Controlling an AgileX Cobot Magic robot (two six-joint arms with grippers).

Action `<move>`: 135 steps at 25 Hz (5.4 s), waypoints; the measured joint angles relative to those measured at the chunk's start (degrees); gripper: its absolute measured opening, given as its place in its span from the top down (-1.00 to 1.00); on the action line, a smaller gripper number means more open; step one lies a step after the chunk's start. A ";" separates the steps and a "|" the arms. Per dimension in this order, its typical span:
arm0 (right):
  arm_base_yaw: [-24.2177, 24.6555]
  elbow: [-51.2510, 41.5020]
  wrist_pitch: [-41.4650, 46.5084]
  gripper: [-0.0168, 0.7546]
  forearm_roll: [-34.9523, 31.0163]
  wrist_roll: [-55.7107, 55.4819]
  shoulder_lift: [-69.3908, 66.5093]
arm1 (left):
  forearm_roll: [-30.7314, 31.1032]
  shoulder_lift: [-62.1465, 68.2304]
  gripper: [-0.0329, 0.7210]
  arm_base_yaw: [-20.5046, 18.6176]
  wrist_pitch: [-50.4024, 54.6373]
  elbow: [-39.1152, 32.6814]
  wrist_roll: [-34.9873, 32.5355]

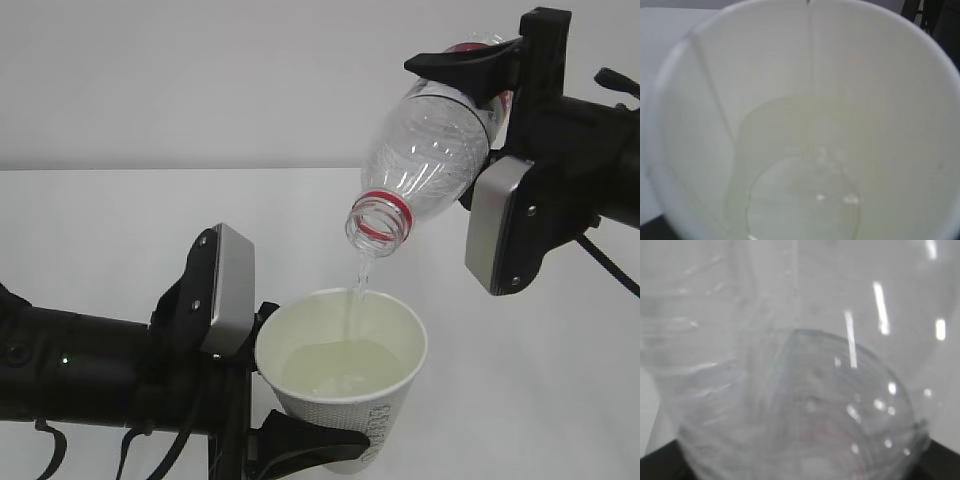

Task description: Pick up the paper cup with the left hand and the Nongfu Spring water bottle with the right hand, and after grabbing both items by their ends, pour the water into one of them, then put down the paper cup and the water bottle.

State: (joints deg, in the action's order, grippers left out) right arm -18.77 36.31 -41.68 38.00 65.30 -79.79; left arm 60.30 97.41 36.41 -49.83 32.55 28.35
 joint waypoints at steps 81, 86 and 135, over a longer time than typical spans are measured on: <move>0.00 0.00 -0.84 -0.39 -0.98 -5.52 0.00 | -1.90 0.00 -0.41 0.00 0.00 0.00 -0.18; 0.00 0.00 -0.84 -0.39 -0.98 -7.88 0.00 | -2.17 0.00 -0.41 0.00 0.00 0.00 -0.18; 0.00 0.00 -0.93 -0.39 -0.98 -51.13 0.00 | -2.33 0.00 -0.41 0.00 0.97 0.00 -0.27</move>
State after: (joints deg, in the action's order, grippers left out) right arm -18.77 36.31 -42.61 37.02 14.17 -79.79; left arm 57.97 97.41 36.41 -48.86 32.55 28.08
